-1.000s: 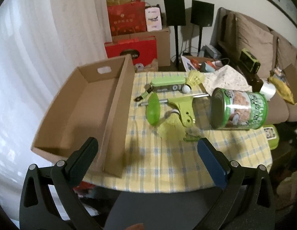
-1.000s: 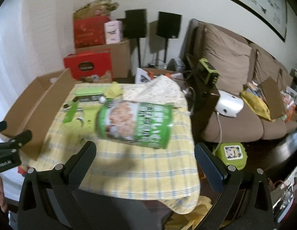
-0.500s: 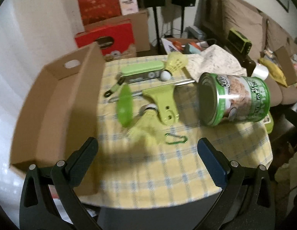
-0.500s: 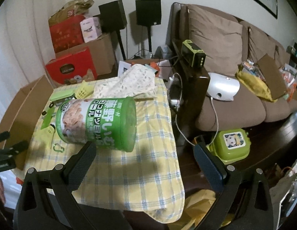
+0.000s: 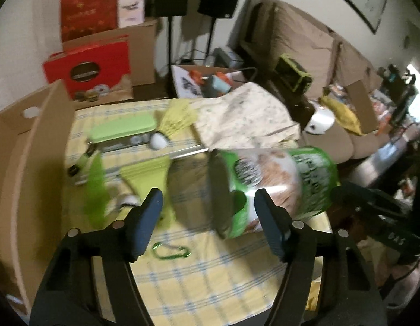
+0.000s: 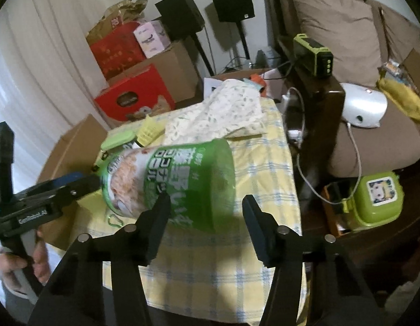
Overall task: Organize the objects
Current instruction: 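Reach the left gripper to the green can and close on it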
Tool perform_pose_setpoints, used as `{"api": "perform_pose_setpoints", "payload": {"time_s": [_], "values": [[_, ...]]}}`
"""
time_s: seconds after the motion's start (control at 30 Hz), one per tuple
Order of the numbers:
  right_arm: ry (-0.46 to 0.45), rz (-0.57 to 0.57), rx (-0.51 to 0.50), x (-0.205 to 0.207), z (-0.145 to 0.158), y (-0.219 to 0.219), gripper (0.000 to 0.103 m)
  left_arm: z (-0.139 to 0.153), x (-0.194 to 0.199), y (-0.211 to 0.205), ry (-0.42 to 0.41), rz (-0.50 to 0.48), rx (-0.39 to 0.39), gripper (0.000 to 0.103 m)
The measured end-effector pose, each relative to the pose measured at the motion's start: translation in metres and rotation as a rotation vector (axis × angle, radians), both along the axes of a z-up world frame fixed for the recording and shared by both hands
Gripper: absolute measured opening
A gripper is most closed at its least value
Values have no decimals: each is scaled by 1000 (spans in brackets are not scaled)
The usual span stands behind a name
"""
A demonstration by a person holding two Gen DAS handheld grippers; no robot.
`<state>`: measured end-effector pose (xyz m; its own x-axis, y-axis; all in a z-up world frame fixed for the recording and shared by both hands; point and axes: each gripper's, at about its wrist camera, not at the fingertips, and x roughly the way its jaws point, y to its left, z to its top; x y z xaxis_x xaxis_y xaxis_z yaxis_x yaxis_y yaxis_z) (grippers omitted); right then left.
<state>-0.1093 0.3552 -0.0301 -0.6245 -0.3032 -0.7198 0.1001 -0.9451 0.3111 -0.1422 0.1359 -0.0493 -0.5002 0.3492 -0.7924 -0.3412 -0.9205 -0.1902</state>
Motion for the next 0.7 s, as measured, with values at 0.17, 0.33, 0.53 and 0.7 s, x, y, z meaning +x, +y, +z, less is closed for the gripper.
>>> {"api": "perform_pose_setpoints", "payload": {"time_s": [0.17,0.33,0.53,0.7], "values": [[8,28,-7,-8,0,-4,51,-7,-8,15,-40,-70,44,53],[-27,64,-25,-16,-11,-11,49,-17,-7,28,-78,-125,65,47],[-22,73,37,-18,-9,-23,52,-10,-1,32,-66,-114,64,48],[8,113,74,-8,10,-35,52,12,8,17,-27,-96,81,50]]}}
